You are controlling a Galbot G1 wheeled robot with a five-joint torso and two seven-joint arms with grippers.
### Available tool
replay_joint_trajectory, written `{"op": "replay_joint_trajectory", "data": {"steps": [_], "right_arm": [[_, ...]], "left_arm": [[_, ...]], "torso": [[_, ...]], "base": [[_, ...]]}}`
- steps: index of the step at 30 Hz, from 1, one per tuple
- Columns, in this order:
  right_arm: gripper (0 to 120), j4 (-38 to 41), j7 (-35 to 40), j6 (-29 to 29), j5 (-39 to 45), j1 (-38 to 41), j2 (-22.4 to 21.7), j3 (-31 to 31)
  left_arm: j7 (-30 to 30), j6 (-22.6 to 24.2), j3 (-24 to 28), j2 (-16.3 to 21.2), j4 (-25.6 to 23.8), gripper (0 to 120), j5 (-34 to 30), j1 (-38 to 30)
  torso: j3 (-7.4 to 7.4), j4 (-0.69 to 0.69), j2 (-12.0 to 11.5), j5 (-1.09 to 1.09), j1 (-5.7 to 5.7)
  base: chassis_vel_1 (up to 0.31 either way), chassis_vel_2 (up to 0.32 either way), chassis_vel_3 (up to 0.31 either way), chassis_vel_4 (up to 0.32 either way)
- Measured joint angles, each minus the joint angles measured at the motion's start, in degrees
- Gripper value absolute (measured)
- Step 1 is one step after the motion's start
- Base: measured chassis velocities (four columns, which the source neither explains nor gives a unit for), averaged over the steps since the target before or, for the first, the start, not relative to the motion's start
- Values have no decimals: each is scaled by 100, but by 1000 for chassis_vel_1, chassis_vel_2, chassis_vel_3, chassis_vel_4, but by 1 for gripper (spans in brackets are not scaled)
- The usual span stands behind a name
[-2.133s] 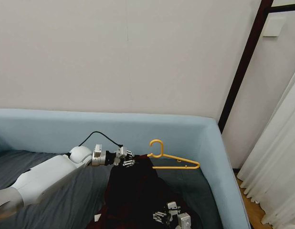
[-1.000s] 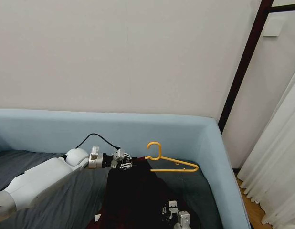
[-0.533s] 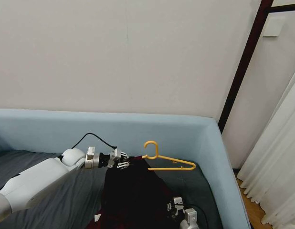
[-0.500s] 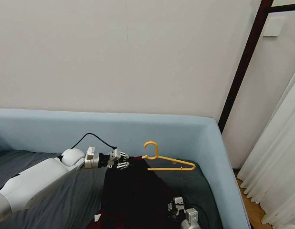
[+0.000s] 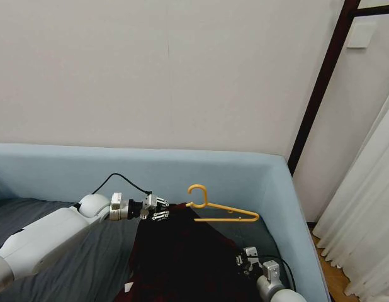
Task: Pick up the clothes from the sofa and hang them on the clothes hanger.
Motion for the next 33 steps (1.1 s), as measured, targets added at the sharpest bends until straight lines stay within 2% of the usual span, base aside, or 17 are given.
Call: {"op": "replay_joint_trajectory", "data": {"steps": [7,11,15,22,30,33], "right_arm": [[0,63,8,-90,80,99,-177,-53],[0,77,49,-128,41,153,-199,-144],[0,34,102,-150,6,190,-177,-176],[0,-90,160,-176,8,293,-192,-262],[0,-168,231,-218,70,427,-218,-334],[0,-188,254,-231,75,443,-222,-340]], "left_arm": [[-15,-407,-281,12,-100,8,327,277],[-12,-586,-329,52,-176,8,339,386],[252,-827,-342,71,-169,8,159,465],[1142,-1274,-224,-54,141,8,-244,324],[1585,-1753,93,-232,589,8,-462,-72],[1760,-1780,160,-317,743,8,-603,-157]], "torso": [[0,0,0,-1,0],[0,0,0,-1,0],[0,1,0,-1,0],[0,0,1,-1,0],[0,0,1,0,0],[0,0,1,-1,0]], "base": [[0,0,0,0],[0,0,0,0],[0,0,0,0],[0,0,0,0],[0,0,0,0],[0,0,0,0]]}}
